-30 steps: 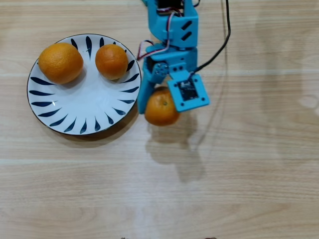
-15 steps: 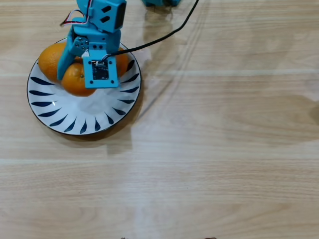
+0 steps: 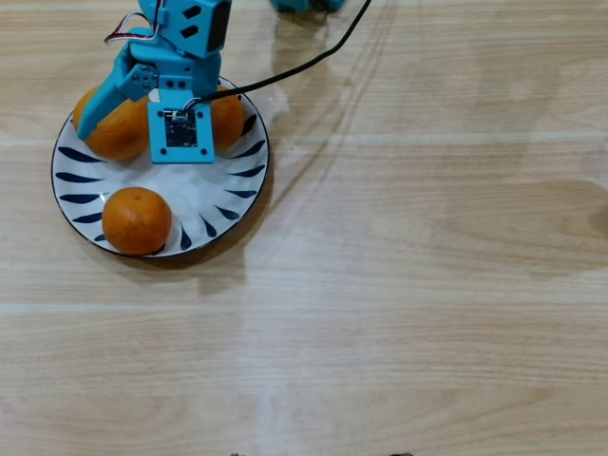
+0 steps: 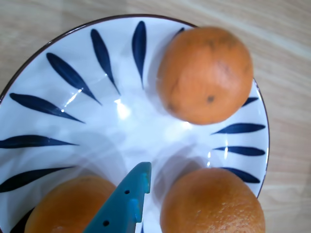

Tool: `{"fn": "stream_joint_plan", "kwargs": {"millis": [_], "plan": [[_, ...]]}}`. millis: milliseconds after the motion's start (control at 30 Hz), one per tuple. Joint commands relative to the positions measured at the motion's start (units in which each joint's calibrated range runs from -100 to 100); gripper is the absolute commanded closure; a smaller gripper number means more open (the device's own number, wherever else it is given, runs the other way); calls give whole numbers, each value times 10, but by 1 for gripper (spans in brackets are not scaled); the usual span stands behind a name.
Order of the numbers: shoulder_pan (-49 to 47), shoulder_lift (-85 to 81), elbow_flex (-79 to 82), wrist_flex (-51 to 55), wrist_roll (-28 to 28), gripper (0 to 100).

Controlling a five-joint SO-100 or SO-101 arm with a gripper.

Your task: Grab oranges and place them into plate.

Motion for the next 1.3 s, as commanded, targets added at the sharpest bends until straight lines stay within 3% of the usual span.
{"fn": "stream_joint_plan", "kwargs": {"millis": [0, 200, 300, 433, 600, 833, 1067, 1267], "plan": [[-6, -4, -12, 0, 1, 61], [-13, -36, -8, 2, 2, 67], [-20, -78, -2, 3, 12, 81], [-57, -158, 32, -3, 81, 99], [-123, -294, 132, 5, 171, 98], [-230, -595, 408, 5, 241, 98], [-287, -797, 565, 16, 256, 98], [-319, -911, 668, 98, 256, 98]]}}
